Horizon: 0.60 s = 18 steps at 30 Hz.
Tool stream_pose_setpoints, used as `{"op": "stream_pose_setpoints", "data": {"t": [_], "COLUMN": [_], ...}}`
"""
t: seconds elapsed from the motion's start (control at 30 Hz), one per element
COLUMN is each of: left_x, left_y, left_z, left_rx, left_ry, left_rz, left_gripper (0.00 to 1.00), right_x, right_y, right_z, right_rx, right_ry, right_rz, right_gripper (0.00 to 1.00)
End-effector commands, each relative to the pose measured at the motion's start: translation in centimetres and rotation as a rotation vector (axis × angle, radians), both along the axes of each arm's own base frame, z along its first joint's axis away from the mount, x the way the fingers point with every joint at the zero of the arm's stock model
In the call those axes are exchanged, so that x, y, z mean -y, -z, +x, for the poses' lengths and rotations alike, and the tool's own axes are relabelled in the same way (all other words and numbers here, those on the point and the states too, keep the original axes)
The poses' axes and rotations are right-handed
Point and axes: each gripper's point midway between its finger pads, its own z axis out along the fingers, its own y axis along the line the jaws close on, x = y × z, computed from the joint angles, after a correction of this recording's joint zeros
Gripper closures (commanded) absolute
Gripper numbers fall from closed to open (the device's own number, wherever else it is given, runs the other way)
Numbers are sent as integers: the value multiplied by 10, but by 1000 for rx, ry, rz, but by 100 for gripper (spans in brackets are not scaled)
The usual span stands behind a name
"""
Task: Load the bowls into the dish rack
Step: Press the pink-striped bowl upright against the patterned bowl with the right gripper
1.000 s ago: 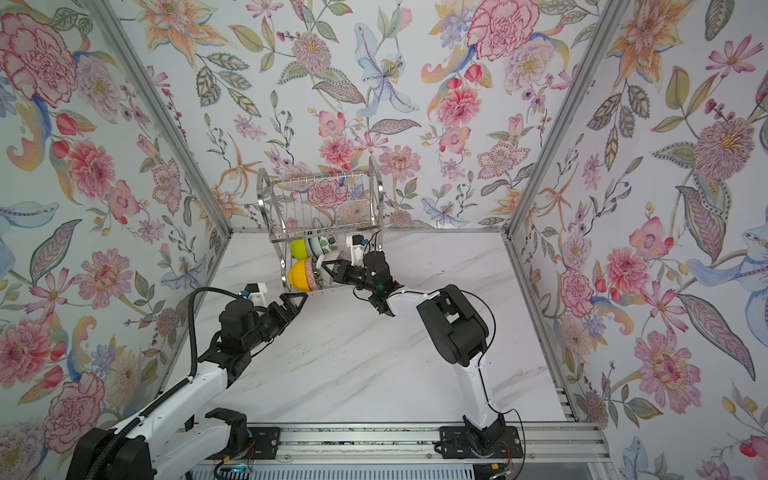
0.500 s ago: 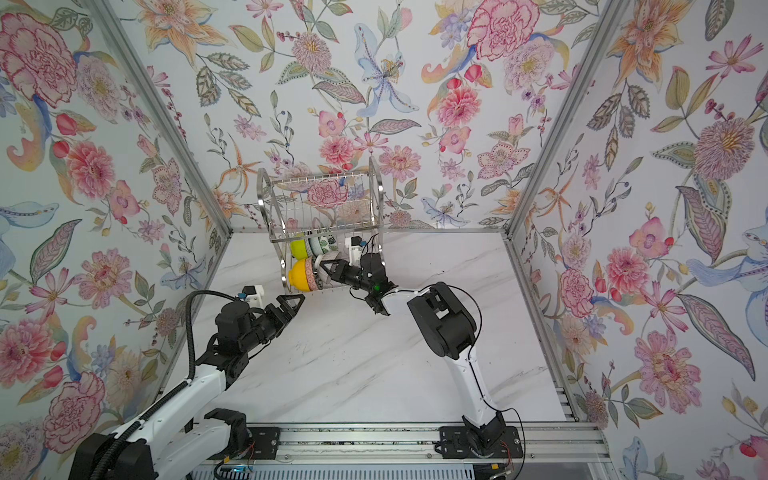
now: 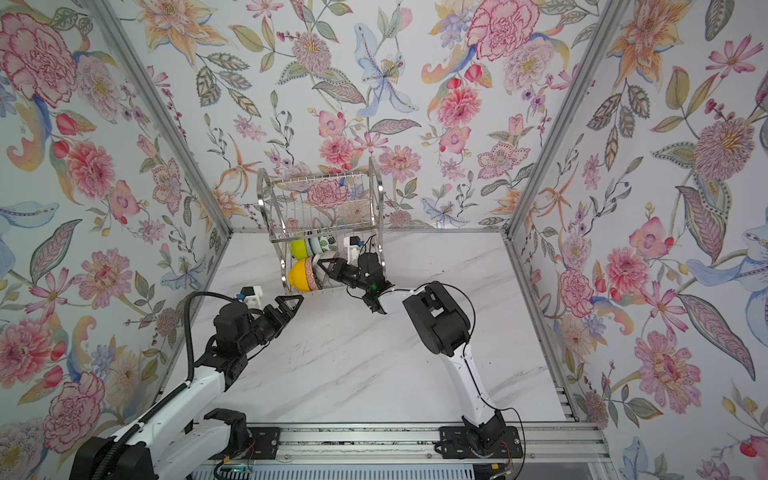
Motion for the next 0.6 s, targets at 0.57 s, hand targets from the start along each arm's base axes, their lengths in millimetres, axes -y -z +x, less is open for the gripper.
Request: {"op": "stream_pose_setpoints", "data": {"t": [0.57], "left_x": [-5], "left_y": [0], "left_z": [-8], "left_rx": [-2], "left_ry": [-5], "left_rz": [-6], "left_gripper": [1], "right_x": [-8], "right_y": [8], "right_z": [-13], "right_rx": [28], "right_ry": [-41], "right_rz": [-43], "right_gripper": [100]}}
